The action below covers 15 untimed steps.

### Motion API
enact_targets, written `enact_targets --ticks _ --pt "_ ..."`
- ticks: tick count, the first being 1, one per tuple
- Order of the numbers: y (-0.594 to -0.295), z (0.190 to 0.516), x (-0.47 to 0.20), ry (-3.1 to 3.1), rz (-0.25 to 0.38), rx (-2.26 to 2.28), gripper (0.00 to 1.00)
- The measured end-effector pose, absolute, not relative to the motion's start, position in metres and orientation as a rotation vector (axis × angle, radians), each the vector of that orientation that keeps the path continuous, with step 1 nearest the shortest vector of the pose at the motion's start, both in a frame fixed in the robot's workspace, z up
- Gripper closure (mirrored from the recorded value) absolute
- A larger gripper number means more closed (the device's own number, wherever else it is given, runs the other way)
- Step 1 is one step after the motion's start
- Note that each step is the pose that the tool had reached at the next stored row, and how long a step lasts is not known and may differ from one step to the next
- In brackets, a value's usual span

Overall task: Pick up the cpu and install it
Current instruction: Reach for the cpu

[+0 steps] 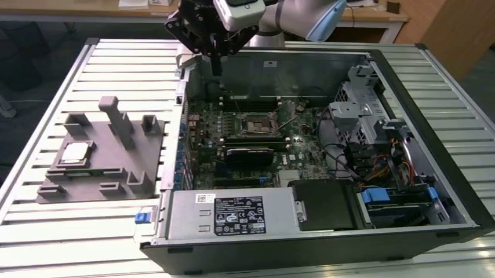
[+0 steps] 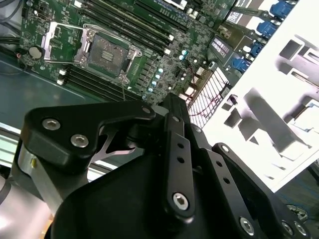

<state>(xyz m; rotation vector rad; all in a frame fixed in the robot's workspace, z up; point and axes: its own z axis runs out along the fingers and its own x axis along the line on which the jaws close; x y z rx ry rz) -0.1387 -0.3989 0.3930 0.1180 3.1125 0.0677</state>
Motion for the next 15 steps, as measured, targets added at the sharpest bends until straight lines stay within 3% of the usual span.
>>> enact_targets --ticks 15 --pt "-0.3989 0.3927 -0.1468 3.113 0.068 0.118 0.89"
